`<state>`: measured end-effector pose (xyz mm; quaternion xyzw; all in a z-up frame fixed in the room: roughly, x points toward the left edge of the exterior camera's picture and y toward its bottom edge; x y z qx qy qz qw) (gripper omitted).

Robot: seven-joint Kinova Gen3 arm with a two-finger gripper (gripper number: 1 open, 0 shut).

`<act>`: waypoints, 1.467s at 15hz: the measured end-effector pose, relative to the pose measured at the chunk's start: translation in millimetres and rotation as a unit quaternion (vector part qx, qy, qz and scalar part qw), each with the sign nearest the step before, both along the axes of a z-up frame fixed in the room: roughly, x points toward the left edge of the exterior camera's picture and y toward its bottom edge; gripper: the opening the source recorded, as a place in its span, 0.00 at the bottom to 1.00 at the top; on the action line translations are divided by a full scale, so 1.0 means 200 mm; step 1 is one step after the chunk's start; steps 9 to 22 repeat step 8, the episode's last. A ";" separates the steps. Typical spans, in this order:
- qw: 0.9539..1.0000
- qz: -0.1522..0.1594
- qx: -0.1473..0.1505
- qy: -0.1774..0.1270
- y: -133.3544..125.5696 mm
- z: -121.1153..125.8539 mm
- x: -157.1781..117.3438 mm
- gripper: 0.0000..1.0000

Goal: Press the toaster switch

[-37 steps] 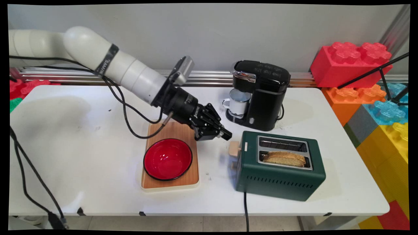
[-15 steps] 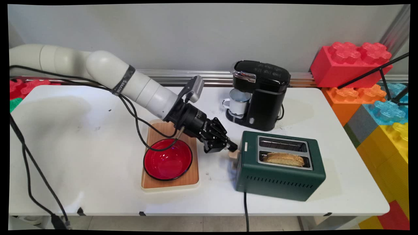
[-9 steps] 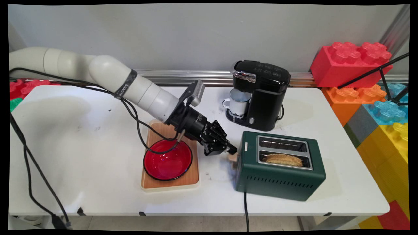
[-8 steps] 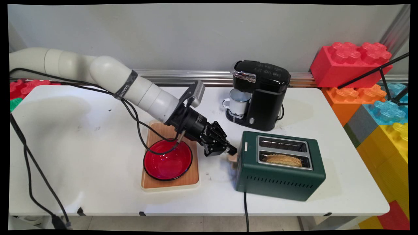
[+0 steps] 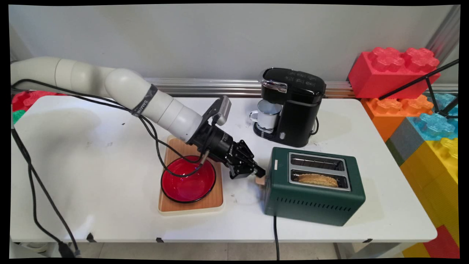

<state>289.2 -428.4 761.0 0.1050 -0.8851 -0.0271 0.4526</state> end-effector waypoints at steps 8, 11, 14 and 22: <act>1.000 0.002 0.002 -0.008 0.00 -0.04 0.00 0.00; 1.000 0.002 0.002 -0.008 0.00 -0.04 0.00 0.00; 1.000 0.002 0.002 -0.008 0.00 -0.04 0.00 0.00; 1.000 0.002 0.002 -0.008 0.00 -0.04 0.00 0.00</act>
